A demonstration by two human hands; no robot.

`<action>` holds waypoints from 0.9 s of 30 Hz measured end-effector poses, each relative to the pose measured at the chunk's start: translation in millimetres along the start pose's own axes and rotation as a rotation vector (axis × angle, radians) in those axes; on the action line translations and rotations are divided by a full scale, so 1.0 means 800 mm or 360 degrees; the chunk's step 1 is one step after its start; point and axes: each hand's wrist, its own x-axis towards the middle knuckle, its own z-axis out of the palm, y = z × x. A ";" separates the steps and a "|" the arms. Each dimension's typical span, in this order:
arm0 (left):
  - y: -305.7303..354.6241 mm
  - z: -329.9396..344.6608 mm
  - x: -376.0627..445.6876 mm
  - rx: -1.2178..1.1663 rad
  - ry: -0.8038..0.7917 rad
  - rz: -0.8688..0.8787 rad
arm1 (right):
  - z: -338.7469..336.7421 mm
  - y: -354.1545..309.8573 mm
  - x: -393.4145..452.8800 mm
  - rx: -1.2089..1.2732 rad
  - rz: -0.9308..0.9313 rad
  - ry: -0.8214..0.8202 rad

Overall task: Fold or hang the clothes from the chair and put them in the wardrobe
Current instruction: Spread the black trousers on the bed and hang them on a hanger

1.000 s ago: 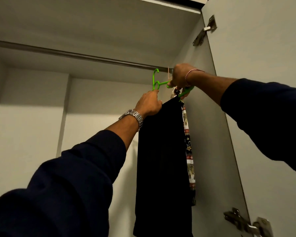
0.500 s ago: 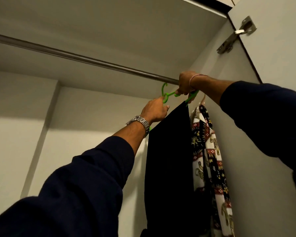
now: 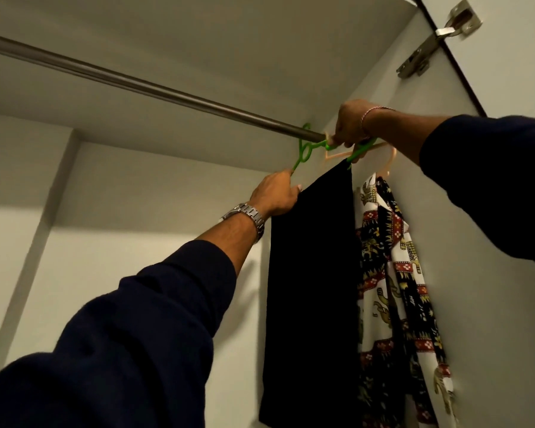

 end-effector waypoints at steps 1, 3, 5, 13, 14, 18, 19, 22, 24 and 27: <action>0.003 0.001 -0.001 0.0006 0.0001 0.0004 | 0.001 0.005 -0.005 -0.0034 0.0002 0.0003; 0.009 0.005 -0.004 -0.0007 -0.0018 0.0010 | 0.000 0.014 -0.013 -0.0134 -0.0009 0.0025; 0.013 0.011 -0.005 0.0000 -0.0035 0.0024 | -0.008 0.024 -0.023 -0.0175 0.0004 0.0026; 0.043 0.030 -0.022 0.0033 -0.0010 0.0061 | -0.010 0.035 -0.058 -0.0126 0.0026 0.0038; 0.046 0.031 -0.027 0.0038 -0.0031 0.0068 | -0.008 0.035 -0.061 -0.0158 0.0018 0.0057; 0.053 0.029 -0.043 0.0041 -0.0114 0.0073 | -0.001 0.033 -0.079 -0.0252 -0.0089 0.0226; 0.054 0.029 -0.048 0.0053 -0.0131 0.0065 | 0.002 0.031 -0.085 -0.0304 -0.0130 0.0286; 0.058 0.032 -0.065 0.0096 -0.0132 0.0041 | 0.009 0.030 -0.103 -0.0516 -0.0238 0.0402; 0.063 0.032 -0.076 0.0128 -0.0136 0.0018 | 0.012 0.033 -0.114 -0.0619 -0.0266 0.0444; 0.079 0.027 -0.097 0.0113 -0.0163 -0.0011 | 0.017 0.044 -0.133 -0.0666 -0.0327 0.0524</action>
